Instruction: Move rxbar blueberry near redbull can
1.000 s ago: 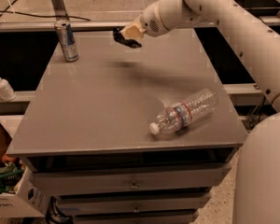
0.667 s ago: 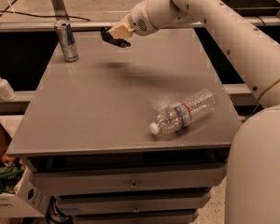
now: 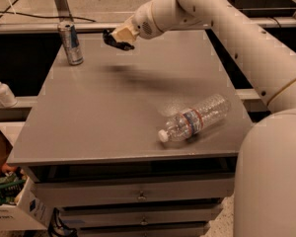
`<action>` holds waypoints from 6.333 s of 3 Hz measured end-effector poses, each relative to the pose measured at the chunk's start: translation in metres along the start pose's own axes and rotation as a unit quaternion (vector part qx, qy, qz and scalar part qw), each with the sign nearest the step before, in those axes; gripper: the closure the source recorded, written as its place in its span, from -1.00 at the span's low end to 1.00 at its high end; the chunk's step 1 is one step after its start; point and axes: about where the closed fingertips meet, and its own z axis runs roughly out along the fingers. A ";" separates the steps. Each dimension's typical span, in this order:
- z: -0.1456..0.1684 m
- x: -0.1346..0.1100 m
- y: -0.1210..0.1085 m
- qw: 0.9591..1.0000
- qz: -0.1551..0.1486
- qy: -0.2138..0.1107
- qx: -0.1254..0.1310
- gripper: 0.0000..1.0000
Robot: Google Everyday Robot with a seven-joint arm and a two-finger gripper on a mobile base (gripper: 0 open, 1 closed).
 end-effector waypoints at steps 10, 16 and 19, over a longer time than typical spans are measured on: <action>0.124 0.040 0.033 0.994 -0.045 0.036 -0.088 1.00; 0.124 0.033 0.039 0.995 -0.032 0.027 -0.090 -1.00; 0.024 0.019 0.029 0.999 -0.007 -0.034 -0.019 -1.00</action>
Offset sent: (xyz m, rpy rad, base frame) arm 0.0157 0.0669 -0.0278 0.0065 -0.0288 0.1389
